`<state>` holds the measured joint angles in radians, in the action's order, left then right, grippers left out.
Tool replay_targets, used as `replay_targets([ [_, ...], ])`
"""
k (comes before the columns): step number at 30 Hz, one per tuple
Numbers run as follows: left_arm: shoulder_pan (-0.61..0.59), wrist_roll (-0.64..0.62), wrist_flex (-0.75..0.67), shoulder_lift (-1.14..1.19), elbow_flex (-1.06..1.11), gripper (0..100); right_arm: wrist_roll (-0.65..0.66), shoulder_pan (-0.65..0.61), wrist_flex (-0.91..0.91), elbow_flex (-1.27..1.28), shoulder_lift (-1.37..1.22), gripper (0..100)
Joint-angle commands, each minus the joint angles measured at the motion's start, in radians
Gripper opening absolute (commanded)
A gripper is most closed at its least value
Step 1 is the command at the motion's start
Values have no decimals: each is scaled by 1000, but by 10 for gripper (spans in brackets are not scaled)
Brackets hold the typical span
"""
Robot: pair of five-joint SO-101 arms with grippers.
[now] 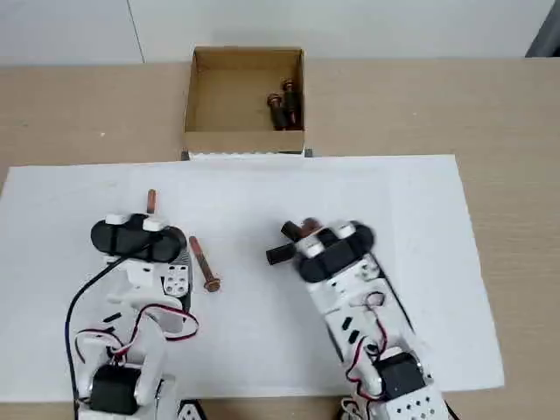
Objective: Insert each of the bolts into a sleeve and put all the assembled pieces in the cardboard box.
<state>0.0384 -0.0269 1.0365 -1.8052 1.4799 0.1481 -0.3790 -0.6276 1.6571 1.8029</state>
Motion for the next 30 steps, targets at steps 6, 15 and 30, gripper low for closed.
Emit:
replay_targets([
  [6,-61,41,-29,-11,153,6,-195,170,-268,-232,2,2],
  [15,-61,41,-29,-12,163,6,-219,170,-360,-486,-136,2],
  [30,-61,41,-29,-12,163,6,-299,170,-131,-1137,-1156,2],
])
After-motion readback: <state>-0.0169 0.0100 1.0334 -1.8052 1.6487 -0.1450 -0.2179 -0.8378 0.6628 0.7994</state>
